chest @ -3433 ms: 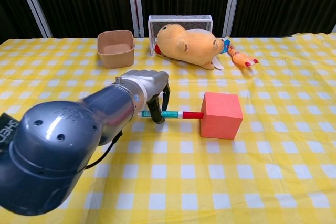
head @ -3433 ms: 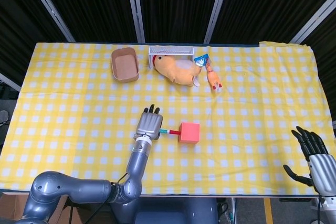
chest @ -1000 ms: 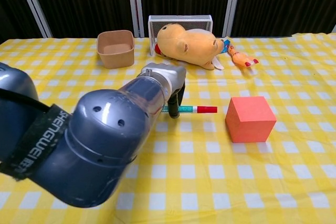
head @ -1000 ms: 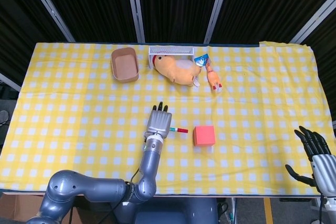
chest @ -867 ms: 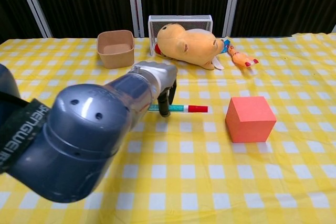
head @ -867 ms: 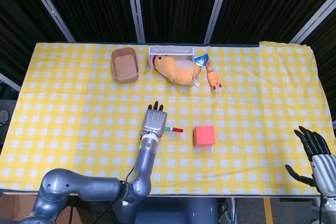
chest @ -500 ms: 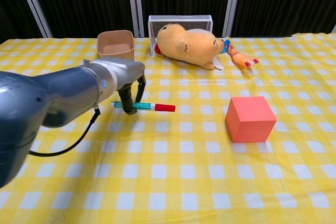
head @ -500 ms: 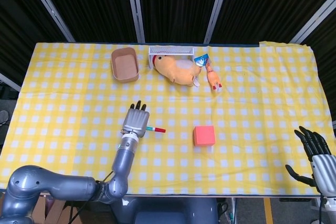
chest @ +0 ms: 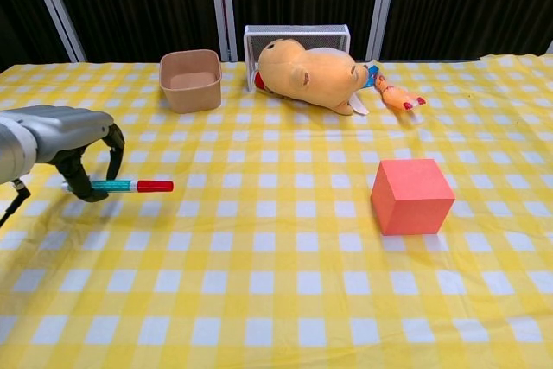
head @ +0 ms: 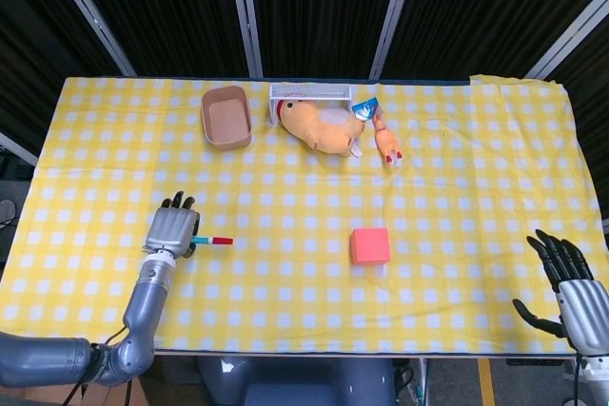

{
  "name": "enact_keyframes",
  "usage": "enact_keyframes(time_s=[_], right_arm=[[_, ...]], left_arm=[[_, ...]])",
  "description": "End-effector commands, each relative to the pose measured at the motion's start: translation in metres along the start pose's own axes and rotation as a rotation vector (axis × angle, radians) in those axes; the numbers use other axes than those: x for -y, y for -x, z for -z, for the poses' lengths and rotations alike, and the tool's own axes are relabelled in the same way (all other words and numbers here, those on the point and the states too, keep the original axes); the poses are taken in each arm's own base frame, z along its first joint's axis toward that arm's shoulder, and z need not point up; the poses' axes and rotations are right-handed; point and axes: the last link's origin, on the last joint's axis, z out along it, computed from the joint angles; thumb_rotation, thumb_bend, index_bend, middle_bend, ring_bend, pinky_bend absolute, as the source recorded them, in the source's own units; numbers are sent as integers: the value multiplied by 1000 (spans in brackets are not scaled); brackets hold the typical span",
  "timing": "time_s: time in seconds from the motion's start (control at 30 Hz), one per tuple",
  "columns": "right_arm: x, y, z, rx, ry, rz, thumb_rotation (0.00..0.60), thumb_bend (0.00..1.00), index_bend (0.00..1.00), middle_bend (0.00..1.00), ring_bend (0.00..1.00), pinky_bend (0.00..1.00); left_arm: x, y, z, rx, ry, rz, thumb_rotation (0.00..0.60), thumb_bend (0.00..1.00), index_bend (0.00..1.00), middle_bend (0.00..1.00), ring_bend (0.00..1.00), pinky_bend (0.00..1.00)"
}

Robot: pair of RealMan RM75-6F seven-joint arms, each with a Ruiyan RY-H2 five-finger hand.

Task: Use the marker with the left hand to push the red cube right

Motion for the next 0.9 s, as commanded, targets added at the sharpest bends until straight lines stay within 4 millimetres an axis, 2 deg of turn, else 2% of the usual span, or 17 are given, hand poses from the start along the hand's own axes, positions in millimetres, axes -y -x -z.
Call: enact_keyframes(time_s=[0.03, 0.27, 0.37, 0.5, 0.73, 0.83, 0.9], right_arm=[[0, 0, 0, 1, -2, 2, 600, 321, 0, 0, 0, 0], [1, 1, 0, 2, -1, 8, 600, 321, 0, 0, 0, 0], [0, 1, 0, 3, 0, 9, 600, 320, 0, 0, 0, 0], [-1, 1, 1, 4, -1, 13, 600, 321, 0, 0, 0, 0], [0, 2, 1, 6, -18, 50, 600, 321, 0, 0, 0, 0], [0, 4, 1, 4, -31, 94, 600, 321, 0, 0, 0, 0], [1, 6, 1, 9, -31, 103, 600, 321, 0, 0, 0, 0]], left_arm=[[7, 3, 2, 6, -6, 10, 600, 402, 497, 102, 39, 143], [20, 9, 4, -2, -13, 36, 600, 234, 262, 55, 32, 109], [26, 9, 9, -16, -15, 78, 600, 213, 175, 53, 31, 105], [38, 5, 24, -73, 1, 158, 600, 210, 121, 40, 23, 105], [82, 10, 77, -220, 51, 235, 600, 151, 8, 0, 0, 57], [102, 19, 101, -259, 63, 255, 600, 109, 0, 0, 0, 30], [110, 21, 108, -277, 66, 255, 600, 103, 0, 0, 0, 27]])
